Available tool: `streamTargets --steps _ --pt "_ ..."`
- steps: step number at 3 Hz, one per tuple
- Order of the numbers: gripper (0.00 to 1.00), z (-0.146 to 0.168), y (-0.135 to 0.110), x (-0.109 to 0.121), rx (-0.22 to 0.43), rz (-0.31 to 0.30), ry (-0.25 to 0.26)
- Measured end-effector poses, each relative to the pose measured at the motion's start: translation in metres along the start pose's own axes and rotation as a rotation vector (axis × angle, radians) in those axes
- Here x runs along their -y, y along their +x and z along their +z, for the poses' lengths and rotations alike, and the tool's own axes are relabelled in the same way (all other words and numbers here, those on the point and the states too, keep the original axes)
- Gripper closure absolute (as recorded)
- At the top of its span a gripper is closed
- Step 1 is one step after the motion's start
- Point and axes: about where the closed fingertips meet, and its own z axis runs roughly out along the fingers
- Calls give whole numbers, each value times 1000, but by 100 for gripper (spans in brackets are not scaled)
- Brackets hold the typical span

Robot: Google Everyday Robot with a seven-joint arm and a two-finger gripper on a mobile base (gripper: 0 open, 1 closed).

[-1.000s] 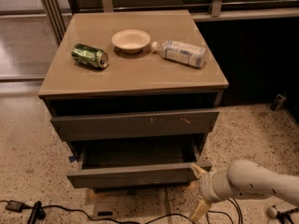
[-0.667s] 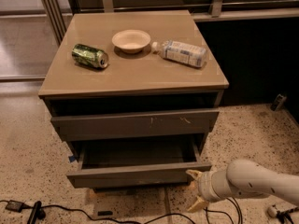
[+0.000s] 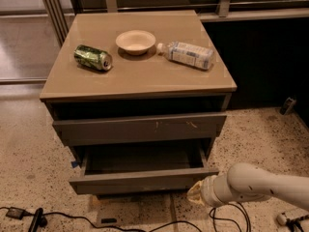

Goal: Close middle drawer

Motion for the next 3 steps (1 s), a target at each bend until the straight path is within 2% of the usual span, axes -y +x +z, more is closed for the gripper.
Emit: streamTargets --steps 1,2,3 --pt "93 28 9 15 -25 7 -18" --pt "100 33 8 16 -25 5 -26" --pt "85 33 8 16 -25 5 -26"
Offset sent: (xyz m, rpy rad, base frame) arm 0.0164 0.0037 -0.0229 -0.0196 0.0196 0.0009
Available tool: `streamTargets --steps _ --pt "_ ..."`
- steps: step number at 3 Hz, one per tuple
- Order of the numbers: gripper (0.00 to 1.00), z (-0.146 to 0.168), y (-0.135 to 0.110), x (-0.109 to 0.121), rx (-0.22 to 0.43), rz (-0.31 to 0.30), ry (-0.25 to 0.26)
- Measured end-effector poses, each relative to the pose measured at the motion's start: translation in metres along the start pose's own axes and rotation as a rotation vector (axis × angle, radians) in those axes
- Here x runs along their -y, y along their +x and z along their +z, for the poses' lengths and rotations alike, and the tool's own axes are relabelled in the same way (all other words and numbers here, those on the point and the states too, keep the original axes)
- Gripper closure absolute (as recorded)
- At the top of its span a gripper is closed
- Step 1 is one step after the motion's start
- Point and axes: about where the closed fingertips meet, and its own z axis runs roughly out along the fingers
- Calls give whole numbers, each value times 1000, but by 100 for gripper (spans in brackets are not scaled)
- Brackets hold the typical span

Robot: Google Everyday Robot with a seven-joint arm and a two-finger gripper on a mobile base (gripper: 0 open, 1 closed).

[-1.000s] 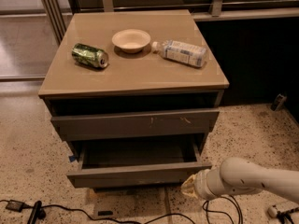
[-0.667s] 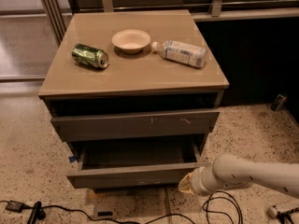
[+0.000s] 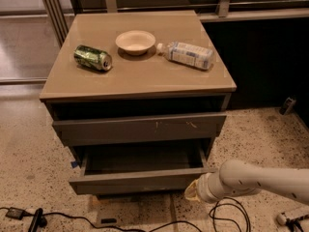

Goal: Close middle drawer

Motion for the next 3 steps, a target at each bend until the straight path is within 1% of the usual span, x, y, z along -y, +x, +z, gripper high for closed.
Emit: streamTargets --steps 1,2,3 --pt "54 0 0 0 0 0 0" --pt "31 0 0 0 0 0 0" --pt "8 13 -13 38 -18 -57 10"
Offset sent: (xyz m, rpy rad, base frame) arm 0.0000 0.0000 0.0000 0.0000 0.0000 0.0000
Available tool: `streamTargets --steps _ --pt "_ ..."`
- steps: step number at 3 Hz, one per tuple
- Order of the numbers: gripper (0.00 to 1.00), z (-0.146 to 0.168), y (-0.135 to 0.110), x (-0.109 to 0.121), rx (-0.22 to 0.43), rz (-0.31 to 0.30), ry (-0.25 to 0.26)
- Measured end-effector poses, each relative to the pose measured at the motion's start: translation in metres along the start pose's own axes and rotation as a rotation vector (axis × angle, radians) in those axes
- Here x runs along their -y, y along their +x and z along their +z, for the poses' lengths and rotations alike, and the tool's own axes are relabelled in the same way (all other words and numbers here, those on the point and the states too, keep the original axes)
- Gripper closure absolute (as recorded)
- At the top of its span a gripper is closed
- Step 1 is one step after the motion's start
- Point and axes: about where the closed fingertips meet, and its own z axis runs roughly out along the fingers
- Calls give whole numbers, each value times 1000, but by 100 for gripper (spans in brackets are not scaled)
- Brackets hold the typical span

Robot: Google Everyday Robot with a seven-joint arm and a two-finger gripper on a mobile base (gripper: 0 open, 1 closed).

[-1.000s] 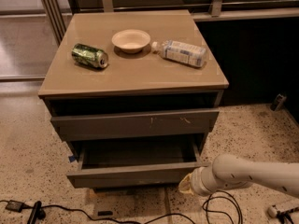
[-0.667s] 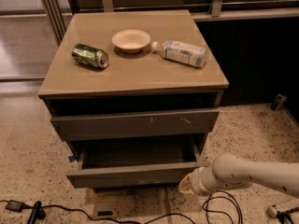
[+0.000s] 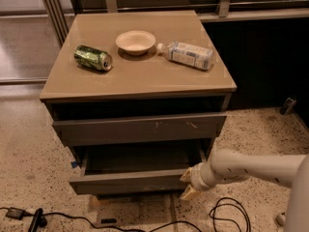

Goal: Close middle drawer

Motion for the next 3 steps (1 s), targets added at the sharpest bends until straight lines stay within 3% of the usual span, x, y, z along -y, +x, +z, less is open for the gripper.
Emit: streamTargets --steps 1,2,3 --pt "0 9 -3 15 -9 -21 -7" --pt "0 23 0 59 -20 -21 -5" --pt "0 23 0 59 -20 -21 -5"
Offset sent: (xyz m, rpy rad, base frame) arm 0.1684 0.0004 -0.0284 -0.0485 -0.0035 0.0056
